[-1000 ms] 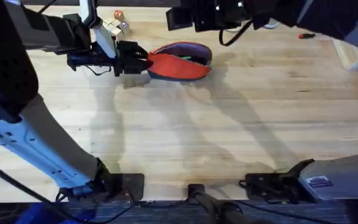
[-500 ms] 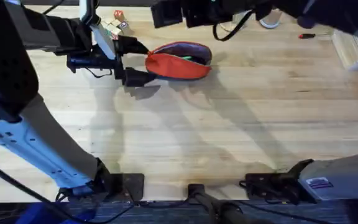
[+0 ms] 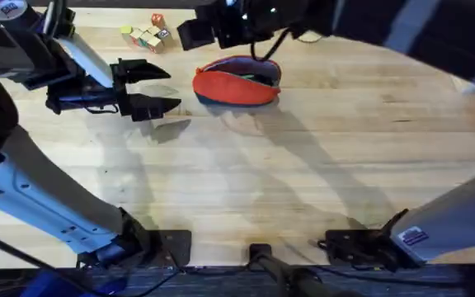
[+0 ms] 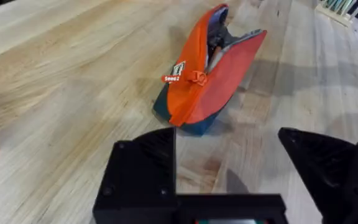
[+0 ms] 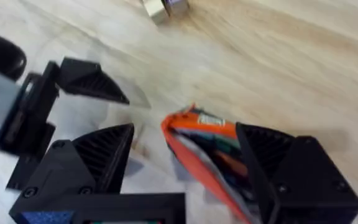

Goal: Unzip the bag, pick up the pens from the table one at a time and place them inside, then zip the bag closed.

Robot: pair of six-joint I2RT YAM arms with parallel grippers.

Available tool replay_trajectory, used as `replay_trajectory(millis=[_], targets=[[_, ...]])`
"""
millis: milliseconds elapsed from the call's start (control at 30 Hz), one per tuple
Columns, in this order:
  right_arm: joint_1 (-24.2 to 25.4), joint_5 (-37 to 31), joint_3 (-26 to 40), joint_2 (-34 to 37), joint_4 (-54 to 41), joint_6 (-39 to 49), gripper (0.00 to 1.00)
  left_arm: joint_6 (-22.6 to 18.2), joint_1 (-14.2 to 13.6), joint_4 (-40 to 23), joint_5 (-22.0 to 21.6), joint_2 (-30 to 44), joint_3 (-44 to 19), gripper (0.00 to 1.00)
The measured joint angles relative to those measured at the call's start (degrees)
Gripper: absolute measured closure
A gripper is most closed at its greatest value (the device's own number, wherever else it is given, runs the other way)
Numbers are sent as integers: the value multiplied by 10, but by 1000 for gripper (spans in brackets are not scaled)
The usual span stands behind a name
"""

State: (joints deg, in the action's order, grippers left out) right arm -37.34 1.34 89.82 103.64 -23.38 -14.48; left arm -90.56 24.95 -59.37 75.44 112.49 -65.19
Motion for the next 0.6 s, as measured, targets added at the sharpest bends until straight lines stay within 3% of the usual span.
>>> replay_trajectory(millis=[200,600], targets=[[-5,0,0,48,64,0,5,-27,3,-9,5,0,0,6],[-23,12,0,94,65,-1,5,-33,3,-9,5,0,0,5]])
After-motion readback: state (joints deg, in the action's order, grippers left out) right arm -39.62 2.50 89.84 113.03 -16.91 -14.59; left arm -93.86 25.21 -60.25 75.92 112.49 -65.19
